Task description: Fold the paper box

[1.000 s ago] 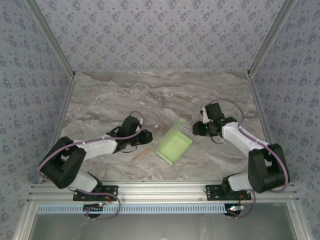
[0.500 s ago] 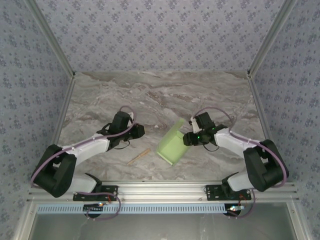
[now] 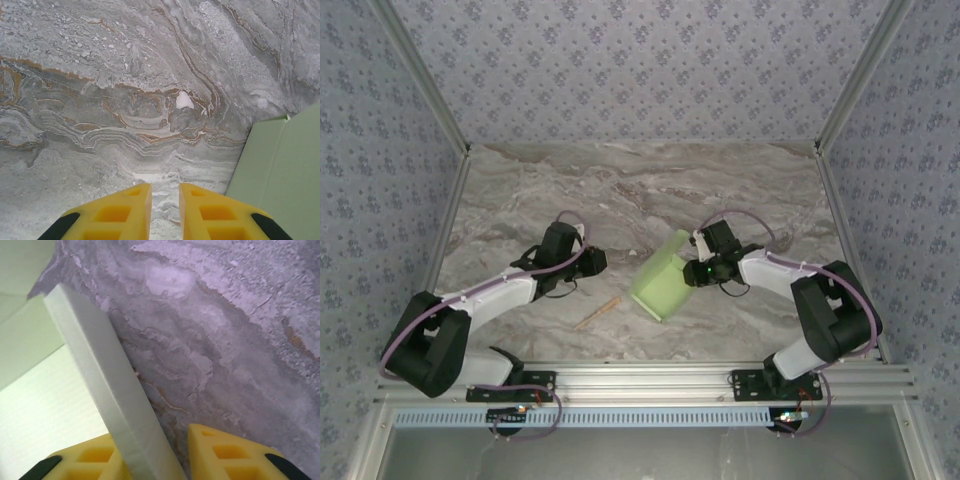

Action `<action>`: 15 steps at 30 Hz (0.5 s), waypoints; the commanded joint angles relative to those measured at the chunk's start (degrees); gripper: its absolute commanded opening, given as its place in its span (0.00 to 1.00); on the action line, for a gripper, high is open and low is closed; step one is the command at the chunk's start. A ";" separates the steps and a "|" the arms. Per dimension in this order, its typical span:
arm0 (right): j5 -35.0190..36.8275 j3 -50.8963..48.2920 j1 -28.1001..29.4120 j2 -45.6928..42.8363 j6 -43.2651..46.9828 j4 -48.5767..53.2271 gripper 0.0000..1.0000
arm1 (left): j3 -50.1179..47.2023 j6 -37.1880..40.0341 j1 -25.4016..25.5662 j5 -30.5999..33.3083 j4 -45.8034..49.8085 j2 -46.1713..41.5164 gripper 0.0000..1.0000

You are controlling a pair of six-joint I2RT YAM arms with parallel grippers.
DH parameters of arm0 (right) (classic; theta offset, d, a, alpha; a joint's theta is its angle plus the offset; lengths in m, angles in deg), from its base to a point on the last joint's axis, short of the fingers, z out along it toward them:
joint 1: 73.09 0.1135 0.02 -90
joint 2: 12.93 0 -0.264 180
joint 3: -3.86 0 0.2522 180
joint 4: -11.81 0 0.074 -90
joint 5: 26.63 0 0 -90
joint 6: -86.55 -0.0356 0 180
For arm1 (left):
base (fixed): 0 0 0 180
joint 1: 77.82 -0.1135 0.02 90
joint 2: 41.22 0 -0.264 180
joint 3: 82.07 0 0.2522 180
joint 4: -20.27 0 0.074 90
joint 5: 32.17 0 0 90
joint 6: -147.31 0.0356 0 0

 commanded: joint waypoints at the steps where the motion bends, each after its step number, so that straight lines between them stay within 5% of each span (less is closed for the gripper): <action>1: 2.86 1.70 0.17 1.23 -2.74 -1.04 0.30 | 1.82 1.40 -0.20 -0.38 1.33 0.52 0.21; 15: 12.29 3.42 -0.44 2.10 -13.47 -3.54 0.30 | 1.38 3.50 -0.04 0.51 6.73 -0.33 0.28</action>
